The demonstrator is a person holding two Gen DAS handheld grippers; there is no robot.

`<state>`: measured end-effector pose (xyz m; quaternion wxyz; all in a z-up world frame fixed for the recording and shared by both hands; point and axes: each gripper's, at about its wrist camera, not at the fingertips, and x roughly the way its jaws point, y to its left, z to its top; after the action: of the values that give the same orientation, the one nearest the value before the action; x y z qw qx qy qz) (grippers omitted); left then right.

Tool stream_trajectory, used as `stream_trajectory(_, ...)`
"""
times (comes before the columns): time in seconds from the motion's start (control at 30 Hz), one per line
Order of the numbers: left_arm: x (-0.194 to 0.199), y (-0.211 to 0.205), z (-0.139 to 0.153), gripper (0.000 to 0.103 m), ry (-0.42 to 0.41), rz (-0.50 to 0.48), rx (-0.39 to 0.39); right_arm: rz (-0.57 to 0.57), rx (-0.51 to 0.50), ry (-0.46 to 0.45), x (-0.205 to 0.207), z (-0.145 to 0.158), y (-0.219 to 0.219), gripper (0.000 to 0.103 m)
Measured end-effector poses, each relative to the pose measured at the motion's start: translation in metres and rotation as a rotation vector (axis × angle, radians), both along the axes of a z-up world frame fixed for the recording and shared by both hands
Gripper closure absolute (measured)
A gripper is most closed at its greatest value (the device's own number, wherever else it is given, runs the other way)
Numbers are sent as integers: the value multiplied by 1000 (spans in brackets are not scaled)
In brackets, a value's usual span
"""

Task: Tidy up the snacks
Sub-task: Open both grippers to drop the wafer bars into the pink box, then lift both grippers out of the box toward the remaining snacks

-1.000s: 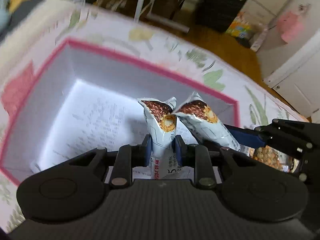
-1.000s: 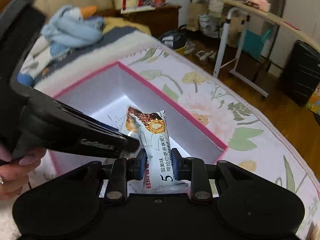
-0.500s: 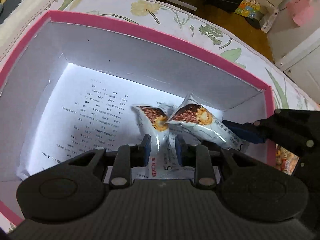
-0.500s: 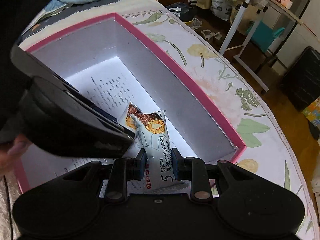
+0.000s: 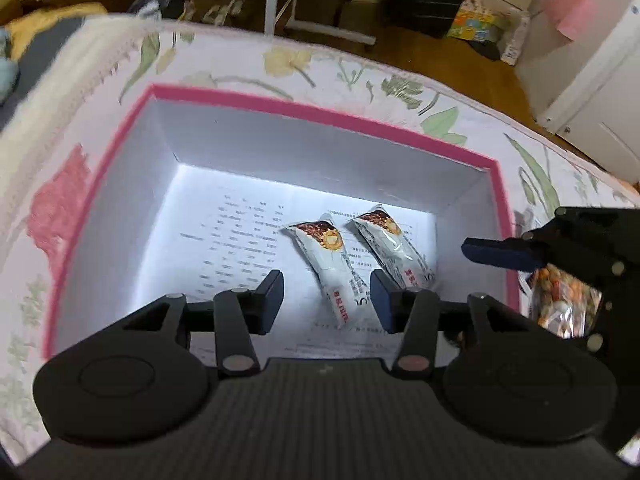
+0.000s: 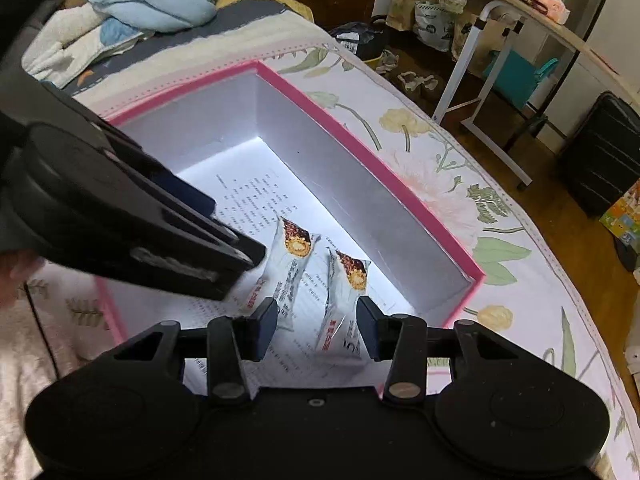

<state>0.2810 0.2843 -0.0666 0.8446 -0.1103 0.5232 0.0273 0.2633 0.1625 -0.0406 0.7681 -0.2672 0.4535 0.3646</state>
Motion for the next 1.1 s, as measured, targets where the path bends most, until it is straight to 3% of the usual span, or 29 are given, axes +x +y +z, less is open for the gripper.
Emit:
stream_trajectory(0.37,-64,-28,80,42,-120,-166,158,-72,100,6,-39,59,-39,52)
stream_trajectory(0.6,-102,-61,121,32,-204,-268,198,-132,169,-2,-71,102,-95,47)
stream_trajectory(0.7,-115,-81,128,29,-224,-338,205,-155,204,-3,-85,113,-120,42)
stream_trajectory(0.77,-123,-95,129,20,-241,-376,203,-168,216,-8,-94,117,-135,38)
stream_trajectory(0.83,-129,-109,128,19,-259,-411,199,-179,211,-18,-102,115,-148,38)
stream_trajectory(1.1,-134,-160,96,20,-230,-487,136,-195,200,-7,-133,77,-195,37)
